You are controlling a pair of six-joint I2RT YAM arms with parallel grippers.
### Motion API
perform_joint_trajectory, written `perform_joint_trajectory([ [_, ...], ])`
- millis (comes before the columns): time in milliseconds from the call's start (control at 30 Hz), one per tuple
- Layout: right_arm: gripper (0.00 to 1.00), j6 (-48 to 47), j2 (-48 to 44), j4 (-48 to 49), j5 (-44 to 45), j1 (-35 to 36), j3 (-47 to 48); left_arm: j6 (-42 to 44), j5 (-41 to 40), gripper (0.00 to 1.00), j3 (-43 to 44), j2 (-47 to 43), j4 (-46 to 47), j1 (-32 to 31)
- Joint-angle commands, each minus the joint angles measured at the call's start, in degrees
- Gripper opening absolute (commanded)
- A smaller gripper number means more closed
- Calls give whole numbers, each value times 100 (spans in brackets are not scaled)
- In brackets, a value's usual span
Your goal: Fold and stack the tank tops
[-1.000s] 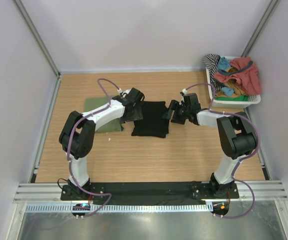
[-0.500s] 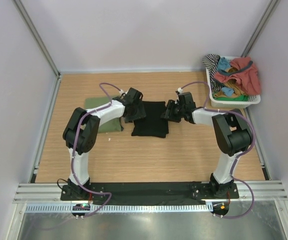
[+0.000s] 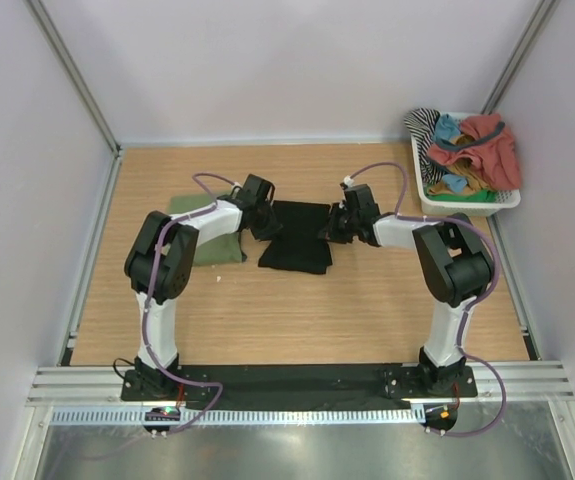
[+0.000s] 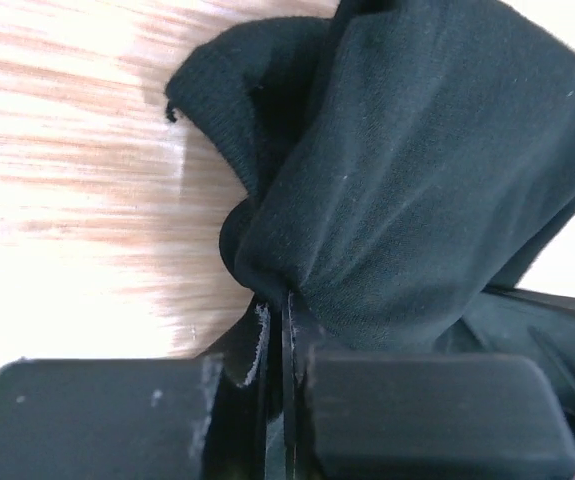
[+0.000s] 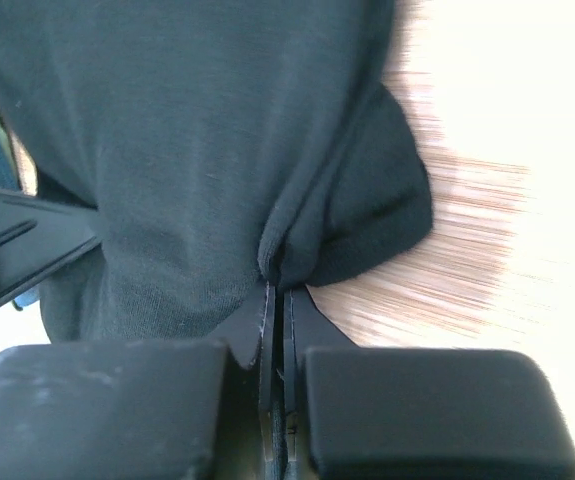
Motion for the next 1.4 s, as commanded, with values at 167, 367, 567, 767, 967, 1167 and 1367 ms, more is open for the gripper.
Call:
perform_joint_trajectory([
  [167,1,236,-191,-148,37,366,292,310,-257,0,37,-578,-162,74],
  [367,1,473,-446,-332,46,516,730,547,-636,0,503,-1106,-964,188],
  [567,1,605,-306,-632,125,683,1276,706,-495,0,994,-1326,-1543,346],
  [767,1,693,-69,-781,125,771,1689,811,-241,0,1119,-1335,-1720,557],
  [967,1,605,-148,-1106,336,788,1804,873,-83,0,900,-1238,-1826,557],
  [1167,1,588,-148,-1062,310,789,1680,767,129,0,407,-1326,-1386,557],
  [1367,1,588,-69,-1246,354,788,2084,855,330,0,1206,-887,-1676,689],
])
